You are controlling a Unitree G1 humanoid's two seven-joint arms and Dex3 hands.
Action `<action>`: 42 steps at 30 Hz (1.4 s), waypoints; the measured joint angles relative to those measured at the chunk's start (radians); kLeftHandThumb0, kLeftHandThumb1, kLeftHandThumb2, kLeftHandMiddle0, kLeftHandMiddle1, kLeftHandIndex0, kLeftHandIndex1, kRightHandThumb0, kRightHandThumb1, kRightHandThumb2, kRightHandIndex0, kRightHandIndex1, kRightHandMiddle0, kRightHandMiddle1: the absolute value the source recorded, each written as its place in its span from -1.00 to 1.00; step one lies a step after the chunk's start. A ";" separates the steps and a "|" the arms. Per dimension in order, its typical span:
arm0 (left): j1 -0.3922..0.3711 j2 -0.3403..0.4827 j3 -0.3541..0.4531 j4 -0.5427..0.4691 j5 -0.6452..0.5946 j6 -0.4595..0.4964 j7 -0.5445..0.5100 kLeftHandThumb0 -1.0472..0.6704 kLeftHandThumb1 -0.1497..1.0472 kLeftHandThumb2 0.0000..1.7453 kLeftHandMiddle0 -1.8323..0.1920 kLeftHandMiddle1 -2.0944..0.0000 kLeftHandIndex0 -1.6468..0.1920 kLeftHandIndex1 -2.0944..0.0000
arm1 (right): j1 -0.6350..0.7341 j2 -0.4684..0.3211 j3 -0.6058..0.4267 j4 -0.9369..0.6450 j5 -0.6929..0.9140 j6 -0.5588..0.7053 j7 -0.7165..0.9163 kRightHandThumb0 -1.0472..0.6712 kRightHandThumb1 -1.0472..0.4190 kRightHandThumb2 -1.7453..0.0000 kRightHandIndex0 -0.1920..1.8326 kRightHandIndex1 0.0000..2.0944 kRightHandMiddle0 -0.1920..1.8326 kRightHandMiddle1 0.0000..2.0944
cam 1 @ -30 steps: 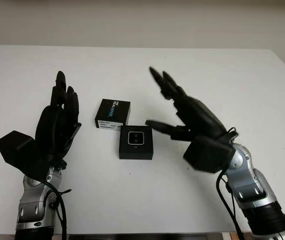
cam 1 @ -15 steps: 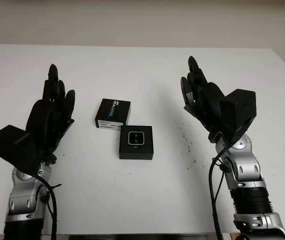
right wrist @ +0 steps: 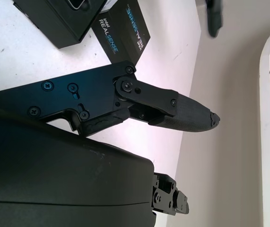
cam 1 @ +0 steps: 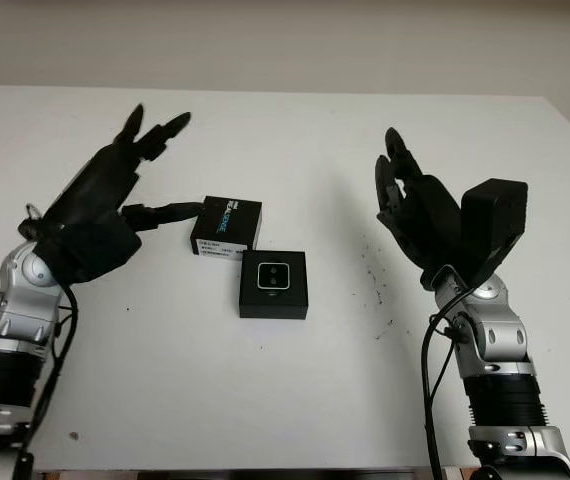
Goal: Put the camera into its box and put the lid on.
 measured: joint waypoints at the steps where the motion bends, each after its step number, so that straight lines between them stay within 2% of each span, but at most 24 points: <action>1: -0.034 0.005 -0.029 0.036 0.023 -0.024 -0.015 -0.64 0.70 -0.97 0.83 0.96 0.84 0.98 | 0.000 0.000 0.000 0.001 0.000 0.000 -0.001 -0.54 -1.00 0.20 -1.00 -1.00 -1.00 -1.00; 5: -0.149 0.002 -0.124 0.176 0.102 -0.103 -0.027 -0.60 0.64 -0.96 0.85 0.96 0.85 0.97 | 0.001 0.000 0.001 0.004 -0.001 -0.001 -0.004 -0.53 -1.00 0.20 -1.00 -1.00 -1.00 -1.00; 8: -0.200 -0.011 -0.164 0.268 0.139 -0.134 -0.012 -0.58 0.62 -0.96 0.86 0.96 0.87 0.97 | 0.003 0.000 0.000 0.007 -0.002 -0.001 -0.005 -0.53 -1.00 0.21 -1.00 -1.00 -1.00 -1.00; 14: -0.277 -0.056 -0.228 0.395 0.192 -0.142 0.023 -0.48 0.57 -0.95 0.87 0.95 0.88 0.96 | 0.008 -0.001 -0.003 0.007 -0.003 0.004 -0.012 -0.54 -1.00 0.22 -0.99 -0.98 -0.99 -0.97; 24: -0.377 -0.101 -0.297 0.555 0.264 -0.151 0.119 -0.44 0.58 -0.94 0.85 0.94 0.87 0.95 | 0.022 -0.002 -0.002 0.007 -0.009 0.002 -0.013 -0.54 -1.00 0.22 -0.99 -0.97 -0.99 -0.96; 29: -0.396 -0.122 -0.308 0.622 0.260 -0.170 0.128 -0.40 0.60 -0.93 0.85 0.95 0.87 0.95 | 0.026 -0.002 -0.002 0.007 -0.010 0.001 -0.018 -0.53 -1.00 0.21 -1.00 -0.96 -0.99 -0.95; 32: -0.399 -0.134 -0.304 0.649 0.213 -0.168 0.077 -0.28 0.61 -0.93 0.86 0.95 0.84 0.94 | 0.028 -0.002 -0.001 0.007 -0.010 0.002 -0.022 -0.54 -1.00 0.22 -1.00 -0.96 -0.98 -0.95; 36: -0.402 -0.147 -0.292 0.661 0.160 -0.161 0.007 -0.18 0.63 -0.93 0.79 0.93 0.77 0.91 | 0.028 -0.002 -0.001 0.007 -0.010 0.002 -0.022 -0.54 -1.00 0.24 -0.99 -0.96 -0.98 -0.95; 42: -0.409 -0.150 -0.292 0.663 0.138 -0.162 -0.066 -0.24 0.64 -0.94 0.74 0.93 0.72 0.90 | 0.028 -0.002 -0.002 0.007 -0.010 0.005 -0.032 -0.54 -1.00 0.27 -0.99 -0.95 -0.97 -0.95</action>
